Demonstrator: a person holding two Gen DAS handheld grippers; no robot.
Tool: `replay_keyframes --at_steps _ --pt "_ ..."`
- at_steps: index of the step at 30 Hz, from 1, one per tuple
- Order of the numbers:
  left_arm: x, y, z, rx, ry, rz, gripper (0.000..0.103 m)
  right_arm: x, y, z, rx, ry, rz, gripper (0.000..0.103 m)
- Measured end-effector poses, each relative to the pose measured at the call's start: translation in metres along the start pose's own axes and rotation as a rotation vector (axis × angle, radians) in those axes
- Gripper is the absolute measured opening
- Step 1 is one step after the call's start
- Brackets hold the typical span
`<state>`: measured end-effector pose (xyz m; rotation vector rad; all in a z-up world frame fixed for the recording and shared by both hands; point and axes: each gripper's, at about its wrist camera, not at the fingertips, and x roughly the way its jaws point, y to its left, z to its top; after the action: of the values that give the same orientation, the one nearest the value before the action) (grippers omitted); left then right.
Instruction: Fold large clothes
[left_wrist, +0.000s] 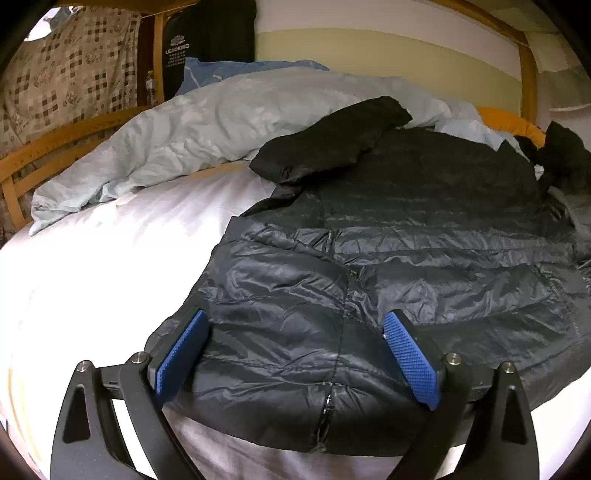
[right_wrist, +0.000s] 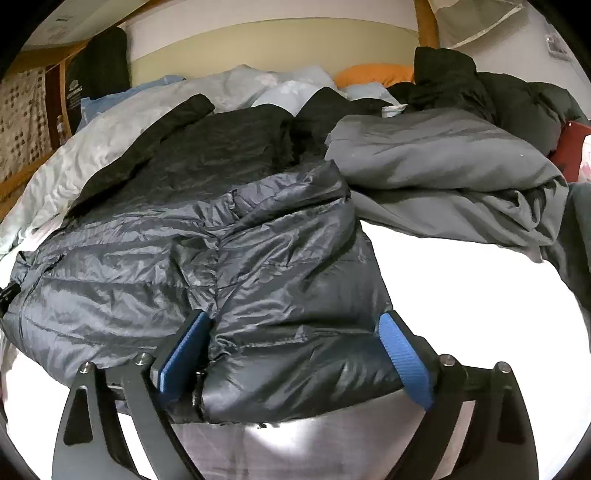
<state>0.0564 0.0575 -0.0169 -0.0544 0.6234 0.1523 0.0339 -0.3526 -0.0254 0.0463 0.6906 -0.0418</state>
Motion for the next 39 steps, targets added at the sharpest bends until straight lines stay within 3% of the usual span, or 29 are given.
replay_keyframes --at_steps 7,11,15,19,21,23,24,28,30,32,33,34,35,37,38,39 --pt "-0.021 0.003 0.002 -0.006 -0.081 -0.051 0.095 -0.014 -0.010 0.001 0.047 -0.066 0.020 0.097" --pt "-0.035 0.018 0.005 -0.066 -0.067 -0.087 0.095 -0.047 -0.003 0.005 0.035 -0.190 -0.089 0.097" --pt "-0.059 0.022 0.011 -0.056 -0.116 -0.079 0.095 -0.071 0.000 0.007 0.007 -0.257 -0.048 0.103" --pt "-0.073 0.013 0.015 -0.002 -0.160 -0.111 0.095 -0.067 0.003 0.005 -0.013 -0.228 0.030 0.103" --pt "-0.069 0.003 0.018 0.061 -0.125 -0.165 0.095 -0.057 0.015 0.010 -0.067 -0.183 0.126 0.103" --pt "-0.060 -0.013 0.026 0.169 -0.008 -0.370 0.095 -0.046 0.033 0.019 -0.163 -0.143 0.165 0.103" --pt "-0.062 -0.019 0.029 0.185 -0.010 -0.394 0.095 -0.042 0.045 0.023 -0.220 -0.137 0.161 0.103" --pt "-0.043 -0.056 0.042 0.282 0.070 -0.385 0.095 -0.021 0.075 0.028 -0.354 -0.097 0.158 0.103" --pt "-0.016 -0.062 0.047 0.269 0.106 -0.321 0.094 -0.006 0.080 0.029 -0.367 -0.086 0.086 0.101" --pt "0.002 -0.050 0.053 0.224 0.039 -0.277 0.092 -0.007 0.069 0.031 -0.282 -0.225 -0.120 0.101" --pt "0.008 -0.039 0.058 0.200 0.000 -0.257 0.092 -0.012 0.062 0.032 -0.239 -0.273 -0.148 0.102" --pt "0.013 -0.026 0.063 0.175 -0.028 -0.234 0.092 -0.016 0.053 0.036 -0.203 -0.295 -0.108 0.102" --pt "0.019 -0.013 0.068 0.146 -0.044 -0.222 0.092 -0.012 0.046 0.042 -0.196 -0.256 -0.041 0.102" --pt "0.033 0.008 0.072 0.094 -0.021 -0.212 0.086 0.014 0.037 0.046 -0.220 -0.119 0.044 0.094" --pt "0.042 0.017 0.072 0.077 0.002 -0.210 0.078 0.025 0.033 0.046 -0.208 -0.081 0.048 0.069" --pt "0.050 0.022 0.069 0.070 0.025 -0.203 0.051 0.037 0.027 0.048 -0.176 -0.023 0.066 0.036"
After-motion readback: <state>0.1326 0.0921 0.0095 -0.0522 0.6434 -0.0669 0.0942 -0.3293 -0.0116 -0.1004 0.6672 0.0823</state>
